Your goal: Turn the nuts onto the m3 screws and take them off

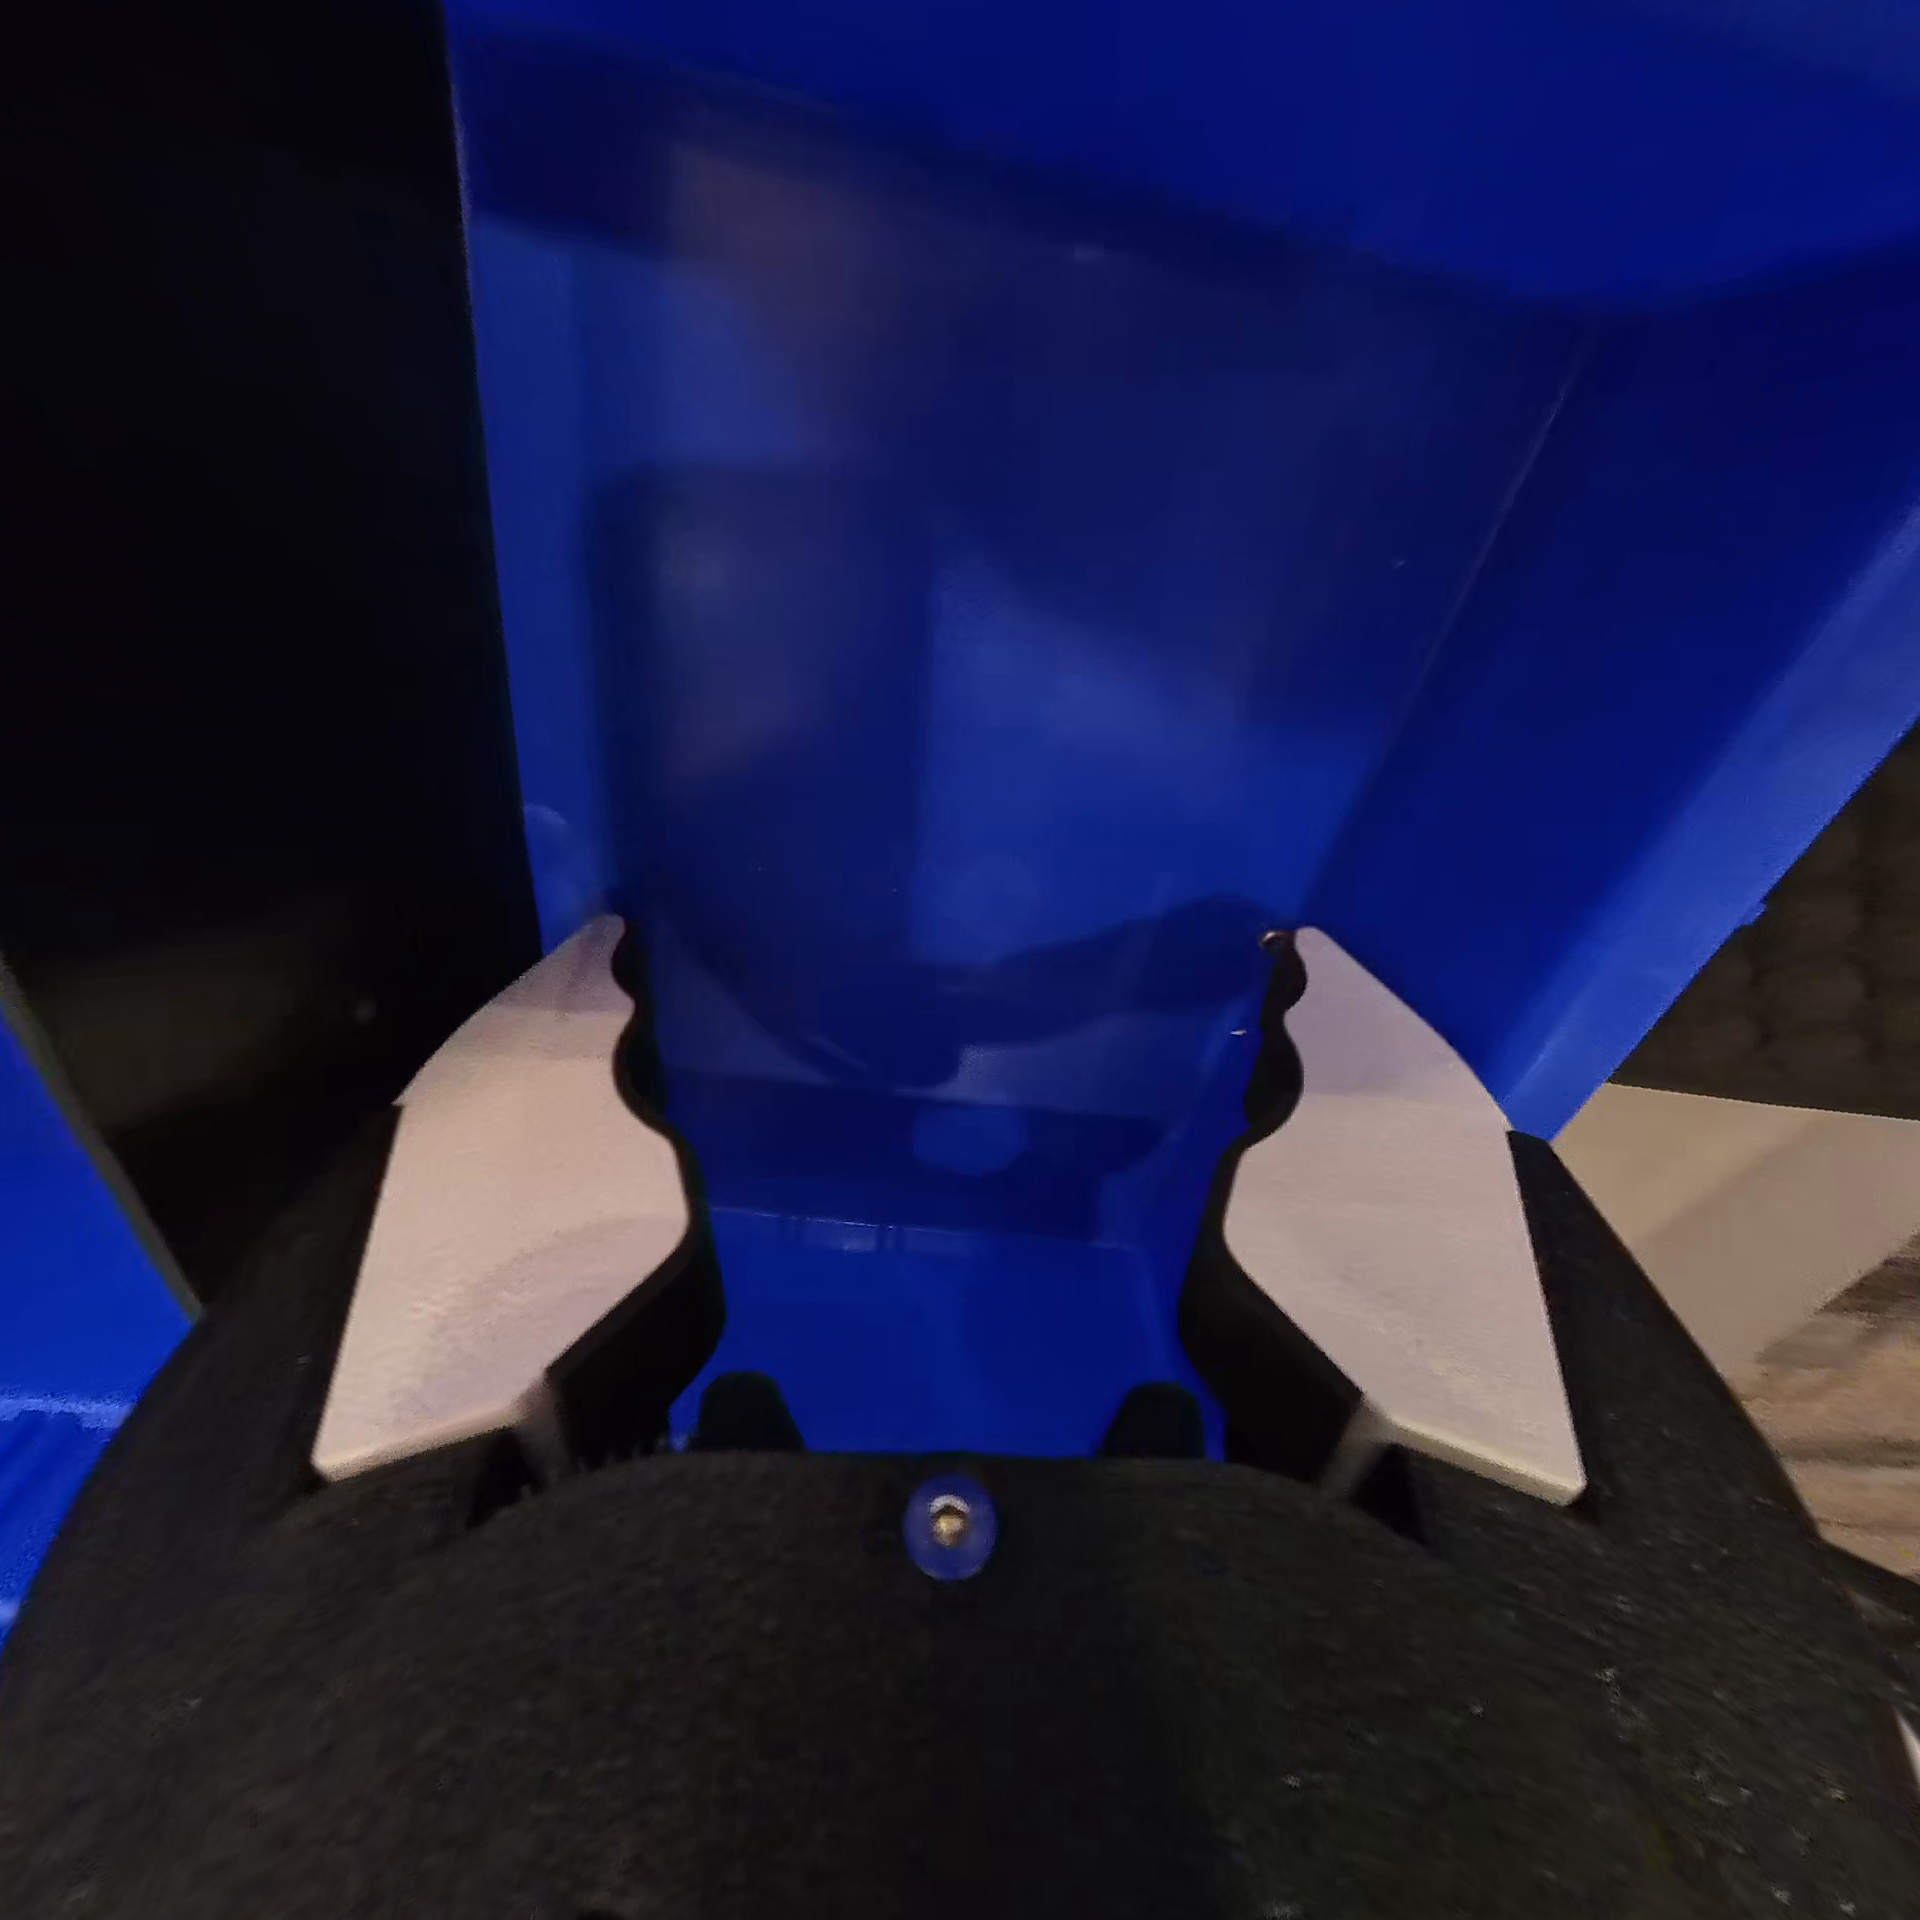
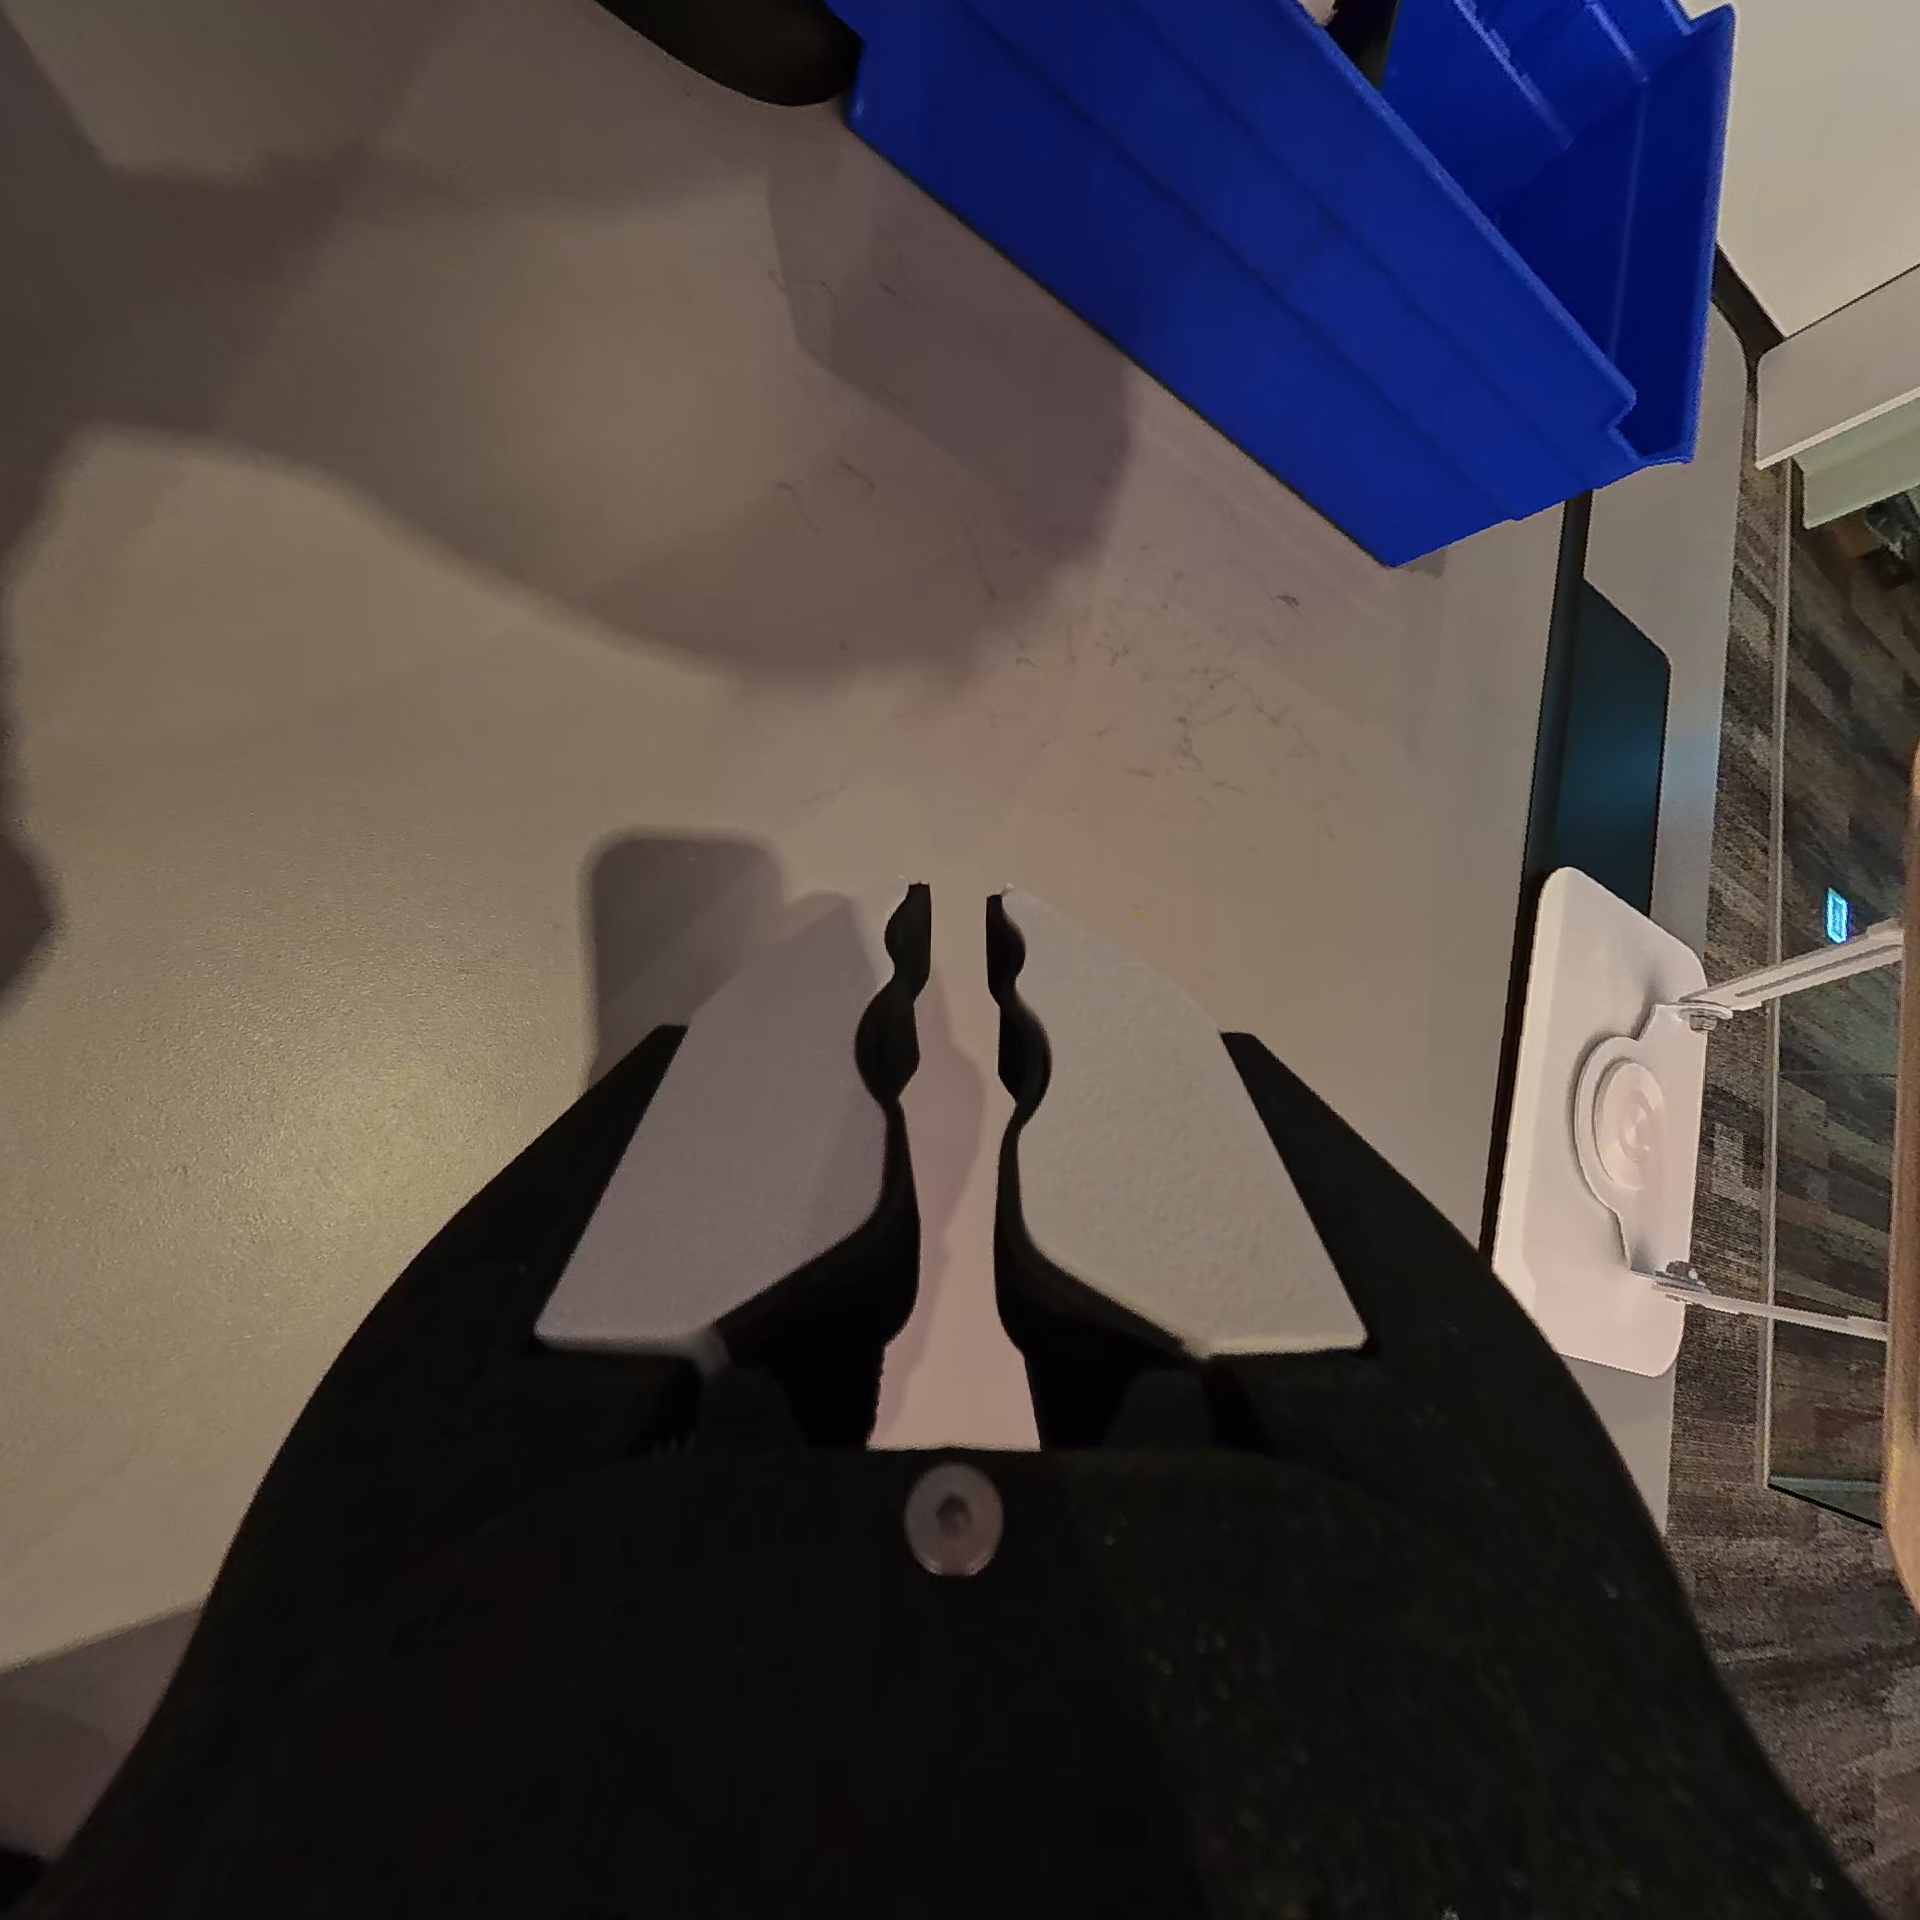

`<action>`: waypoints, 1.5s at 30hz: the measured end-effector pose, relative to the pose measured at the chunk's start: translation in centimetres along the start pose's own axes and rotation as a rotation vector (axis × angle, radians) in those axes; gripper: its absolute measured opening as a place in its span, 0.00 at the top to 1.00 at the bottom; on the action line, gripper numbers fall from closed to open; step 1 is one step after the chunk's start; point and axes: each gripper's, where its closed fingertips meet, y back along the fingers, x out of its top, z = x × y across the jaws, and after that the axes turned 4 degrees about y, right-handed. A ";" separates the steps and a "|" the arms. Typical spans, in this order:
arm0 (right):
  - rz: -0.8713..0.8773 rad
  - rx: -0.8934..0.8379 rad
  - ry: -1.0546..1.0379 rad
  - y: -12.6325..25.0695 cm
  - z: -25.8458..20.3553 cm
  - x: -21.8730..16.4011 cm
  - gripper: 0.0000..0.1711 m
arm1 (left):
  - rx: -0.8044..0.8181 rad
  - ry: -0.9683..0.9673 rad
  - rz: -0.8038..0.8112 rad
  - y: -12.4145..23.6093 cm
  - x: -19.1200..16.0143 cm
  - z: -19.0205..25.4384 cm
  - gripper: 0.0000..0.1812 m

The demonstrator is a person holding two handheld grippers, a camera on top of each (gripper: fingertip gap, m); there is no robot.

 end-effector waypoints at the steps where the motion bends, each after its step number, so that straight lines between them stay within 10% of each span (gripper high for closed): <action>1: 0.000 -0.001 0.000 0.0 0.0 0.0 0.94 | -0.010 0.007 -0.004 -0.1 0.0 0.0 0.38; 45: 0.006 0.019 0.019 0.0 -0.4 0.3 0.94 | 0.174 0.014 0.015 0.6 1.0 -1.2 0.44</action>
